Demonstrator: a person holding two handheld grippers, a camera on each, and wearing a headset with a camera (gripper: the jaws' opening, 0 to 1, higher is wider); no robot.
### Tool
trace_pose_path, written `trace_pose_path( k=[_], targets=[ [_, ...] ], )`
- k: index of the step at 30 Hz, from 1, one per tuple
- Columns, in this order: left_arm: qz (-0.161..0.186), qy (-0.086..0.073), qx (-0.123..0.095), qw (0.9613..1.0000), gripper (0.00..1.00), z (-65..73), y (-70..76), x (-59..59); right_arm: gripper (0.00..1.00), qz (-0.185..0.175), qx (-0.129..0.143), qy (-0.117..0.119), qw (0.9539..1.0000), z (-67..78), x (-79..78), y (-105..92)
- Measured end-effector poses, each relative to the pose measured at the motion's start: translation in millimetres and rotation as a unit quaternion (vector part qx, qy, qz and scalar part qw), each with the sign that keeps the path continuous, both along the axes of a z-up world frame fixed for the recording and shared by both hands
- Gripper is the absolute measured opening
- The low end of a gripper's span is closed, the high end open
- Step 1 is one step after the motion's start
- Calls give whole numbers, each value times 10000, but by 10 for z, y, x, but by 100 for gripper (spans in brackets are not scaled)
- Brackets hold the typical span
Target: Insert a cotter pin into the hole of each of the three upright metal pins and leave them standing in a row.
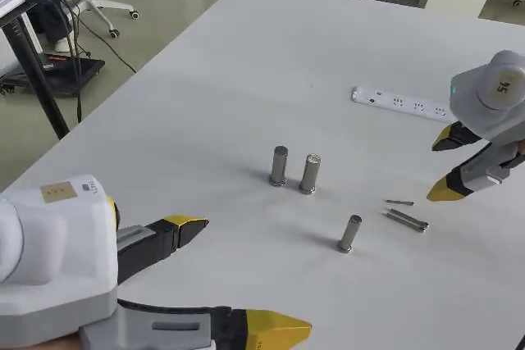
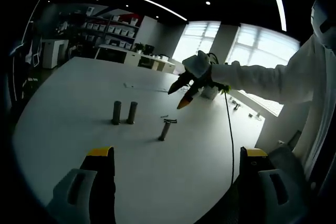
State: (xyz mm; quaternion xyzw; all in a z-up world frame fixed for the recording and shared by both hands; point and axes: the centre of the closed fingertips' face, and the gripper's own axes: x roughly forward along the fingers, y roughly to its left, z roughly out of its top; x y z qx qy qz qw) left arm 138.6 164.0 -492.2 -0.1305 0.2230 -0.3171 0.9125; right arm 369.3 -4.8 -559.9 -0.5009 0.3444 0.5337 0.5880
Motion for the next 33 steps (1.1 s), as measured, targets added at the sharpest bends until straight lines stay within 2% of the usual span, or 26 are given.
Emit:
trace_pose_path(
  k=[6,9,12,14,15,17,19,21,26,28,29,33],
  targets=[
    [3,37,-60,10000,95,-12,9,-18,32,209,-137,195,9995,-157,-55,63],
    [-92,73,-64,9999,94,-33,-19,-58,25,181,-276,243,9992,-256,-54,42],
    [-130,95,-57,9999,93,-50,-45,-84,24,264,-363,275,9986,-348,-57,38],
    [-134,103,-68,9998,92,-56,-52,-92,24,273,-268,334,9987,-391,-56,69],
    [-140,106,-74,9998,92,-60,-52,-94,23,102,-103,460,9988,-414,-78,103],
    [-83,120,-70,9999,91,-73,-25,-83,21,-65,-11,576,9983,-444,-81,118],
    [-36,125,-61,9999,91,-77,9,-73,17,57,-82,563,9984,-482,-83,116],
    [-13,132,-49,9999,90,-76,35,-71,13,201,-234,645,9974,-526,-132,98],
    [44,155,-12,9999,89,-93,75,-70,9,274,-225,638,9973,-548,-131,147],
    [24,216,12,9998,88,-122,70,-84,4,286,-335,826,9956,-561,-191,130],
    [11,230,57,9997,87,-140,65,-88,1,298,-320,815,9957,-562,-194,142],
    [-32,269,71,9996,87,-169,36,-100,1,281,-408,846,9952,-563,-187,143]
  ],
)
